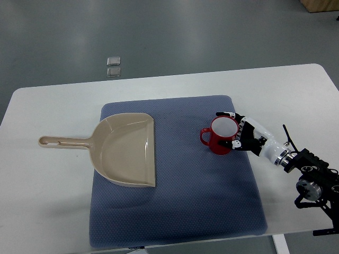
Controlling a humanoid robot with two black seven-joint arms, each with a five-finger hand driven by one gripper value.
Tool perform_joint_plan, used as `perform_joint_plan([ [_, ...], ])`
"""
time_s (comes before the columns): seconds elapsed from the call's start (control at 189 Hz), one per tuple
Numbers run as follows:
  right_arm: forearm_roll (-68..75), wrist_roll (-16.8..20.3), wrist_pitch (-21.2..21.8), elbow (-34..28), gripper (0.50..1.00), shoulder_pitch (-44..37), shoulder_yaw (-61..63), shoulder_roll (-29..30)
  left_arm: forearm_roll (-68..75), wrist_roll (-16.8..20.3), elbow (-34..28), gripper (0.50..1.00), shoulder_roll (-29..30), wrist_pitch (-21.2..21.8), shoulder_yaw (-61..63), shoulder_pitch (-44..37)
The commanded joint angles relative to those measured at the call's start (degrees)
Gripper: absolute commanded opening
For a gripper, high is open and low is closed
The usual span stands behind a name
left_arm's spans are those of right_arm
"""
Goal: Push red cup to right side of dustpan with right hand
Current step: 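Place the right hand's fingers against the red mug, then push the red mug with the right hand toward the dustpan's edge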
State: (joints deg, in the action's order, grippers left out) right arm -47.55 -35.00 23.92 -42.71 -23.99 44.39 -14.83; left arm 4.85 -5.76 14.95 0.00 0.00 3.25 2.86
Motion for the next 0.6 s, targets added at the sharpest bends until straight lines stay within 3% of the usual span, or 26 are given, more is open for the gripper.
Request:
perform_joint_plan([
  [0.0, 0.1, 0.0, -0.1, 0.0, 0.936, 0.0, 0.0, 0.7, 0.0, 0.0, 0.0, 1.000, 0.0, 0.0, 0.0, 0.0],
  [0.597, -0.2, 0.0, -1.2, 0.0, 0.936, -0.3, -0.6, 5.4, 0.0, 0.0, 0.0, 1.000, 0.0, 0.0, 0.0, 0.0],
])
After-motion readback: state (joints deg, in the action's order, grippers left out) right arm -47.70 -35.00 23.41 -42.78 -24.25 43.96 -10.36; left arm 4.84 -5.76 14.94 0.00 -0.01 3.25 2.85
